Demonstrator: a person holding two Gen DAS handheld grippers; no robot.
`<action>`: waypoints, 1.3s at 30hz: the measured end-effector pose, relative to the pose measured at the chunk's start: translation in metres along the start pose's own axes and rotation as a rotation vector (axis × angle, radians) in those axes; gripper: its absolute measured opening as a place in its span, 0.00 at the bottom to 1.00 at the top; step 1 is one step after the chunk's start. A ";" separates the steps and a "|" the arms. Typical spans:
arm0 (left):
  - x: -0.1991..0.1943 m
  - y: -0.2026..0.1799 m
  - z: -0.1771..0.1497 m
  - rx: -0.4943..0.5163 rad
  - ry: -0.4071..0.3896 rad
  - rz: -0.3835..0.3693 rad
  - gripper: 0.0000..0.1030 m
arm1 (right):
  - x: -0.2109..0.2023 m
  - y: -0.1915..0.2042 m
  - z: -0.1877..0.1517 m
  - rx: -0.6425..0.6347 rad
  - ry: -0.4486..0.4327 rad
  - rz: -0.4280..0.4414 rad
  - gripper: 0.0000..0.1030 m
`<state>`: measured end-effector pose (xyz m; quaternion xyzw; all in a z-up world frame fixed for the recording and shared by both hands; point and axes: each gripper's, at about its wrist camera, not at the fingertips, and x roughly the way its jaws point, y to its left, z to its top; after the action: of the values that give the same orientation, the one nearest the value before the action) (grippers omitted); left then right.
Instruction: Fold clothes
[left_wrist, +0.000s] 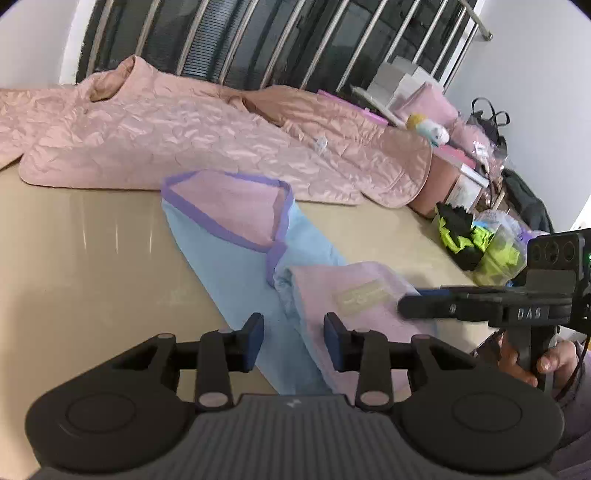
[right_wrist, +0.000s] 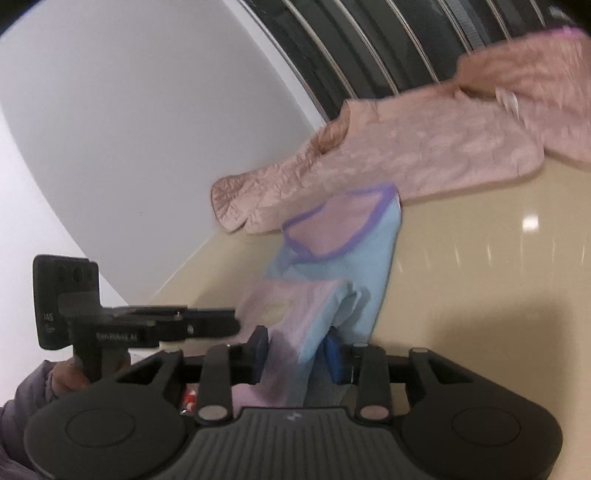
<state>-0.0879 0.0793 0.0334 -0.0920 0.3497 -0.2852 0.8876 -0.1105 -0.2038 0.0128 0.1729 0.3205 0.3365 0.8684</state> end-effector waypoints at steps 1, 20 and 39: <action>-0.003 0.000 0.000 -0.014 -0.006 -0.010 0.46 | -0.002 0.003 0.002 -0.015 -0.008 0.003 0.32; -0.011 -0.013 -0.024 -0.206 -0.030 0.051 0.08 | 0.027 0.008 0.010 -0.102 0.099 -0.009 0.25; 0.019 -0.015 -0.004 -0.204 -0.039 0.065 0.28 | 0.039 0.031 0.003 -0.328 0.065 -0.278 0.14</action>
<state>-0.0860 0.0561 0.0247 -0.1762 0.3622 -0.2171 0.8891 -0.1011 -0.1546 0.0134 -0.0276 0.3100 0.2666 0.9122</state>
